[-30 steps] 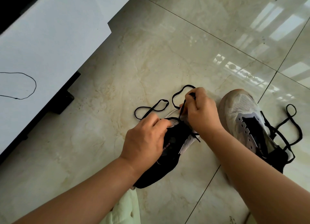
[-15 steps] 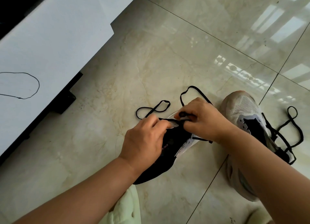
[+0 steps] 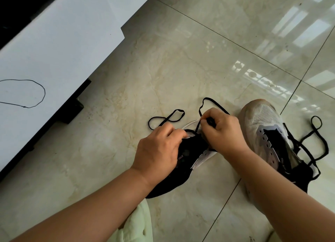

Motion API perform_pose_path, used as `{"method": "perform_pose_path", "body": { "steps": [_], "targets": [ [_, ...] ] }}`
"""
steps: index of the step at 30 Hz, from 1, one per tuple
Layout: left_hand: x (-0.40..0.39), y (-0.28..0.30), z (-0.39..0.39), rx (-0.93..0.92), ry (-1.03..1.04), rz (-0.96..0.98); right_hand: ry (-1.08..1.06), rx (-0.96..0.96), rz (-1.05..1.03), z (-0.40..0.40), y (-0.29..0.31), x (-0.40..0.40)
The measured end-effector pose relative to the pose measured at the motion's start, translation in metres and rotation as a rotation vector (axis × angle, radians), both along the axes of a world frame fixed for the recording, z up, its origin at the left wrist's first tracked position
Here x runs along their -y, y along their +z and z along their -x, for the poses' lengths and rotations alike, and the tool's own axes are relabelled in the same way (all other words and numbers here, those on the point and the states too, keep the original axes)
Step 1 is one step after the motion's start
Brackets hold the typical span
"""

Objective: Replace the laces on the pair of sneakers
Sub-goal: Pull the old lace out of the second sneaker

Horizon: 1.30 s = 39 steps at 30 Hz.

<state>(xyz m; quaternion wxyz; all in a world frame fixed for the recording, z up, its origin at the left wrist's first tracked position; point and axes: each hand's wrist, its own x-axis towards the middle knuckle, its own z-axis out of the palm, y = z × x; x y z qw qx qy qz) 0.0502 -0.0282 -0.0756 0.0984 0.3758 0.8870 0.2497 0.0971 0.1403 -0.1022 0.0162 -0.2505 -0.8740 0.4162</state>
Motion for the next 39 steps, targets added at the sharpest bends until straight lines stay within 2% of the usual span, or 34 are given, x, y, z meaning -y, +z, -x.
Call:
{"method": "perform_pose_path", "body": {
  "steps": [6,9,13,17,19,21,26,28,31,33,36,39],
  "targets": [
    [0.0,-0.001,0.001,-0.005,0.001,0.008,0.356,0.12,0.114,0.002,0.011,-0.02],
    [0.0,-0.001,0.001,-0.004,-0.001,0.015,0.421,0.092,0.037,0.004,0.01,-0.021],
    [0.0,-0.002,-0.001,0.006,0.013,0.021,0.363,-0.016,-0.067,0.002,0.006,-0.009],
    [-0.001,-0.002,0.0,0.0,0.0,0.024,0.214,-0.049,-0.142,0.001,0.001,0.001],
    [-0.001,-0.002,-0.001,0.003,-0.001,0.03,0.089,-0.003,-0.096,0.007,0.0,0.0],
    [0.001,-0.002,-0.002,0.005,0.004,0.033,-0.001,0.025,0.035,0.016,0.003,-0.003],
    [0.005,-0.002,-0.003,0.017,0.01,0.034,0.168,0.06,0.057,0.012,0.012,-0.01],
    [0.007,-0.002,-0.003,0.024,0.034,0.036,0.16,0.028,-0.019,-0.002,0.014,-0.011],
    [0.01,-0.002,-0.002,0.024,0.08,0.044,0.087,-0.14,-0.252,-0.026,0.013,-0.007],
    [0.012,-0.002,-0.001,0.023,0.102,0.049,0.106,-0.138,-0.34,-0.038,0.009,-0.001],
    [0.011,-0.002,0.0,0.03,0.11,0.055,0.139,-0.076,-0.341,-0.043,0.001,0.008],
    [0.012,-0.003,-0.001,0.039,0.104,0.046,0.133,-0.093,-0.33,-0.037,-0.002,0.01]
  ]
}}
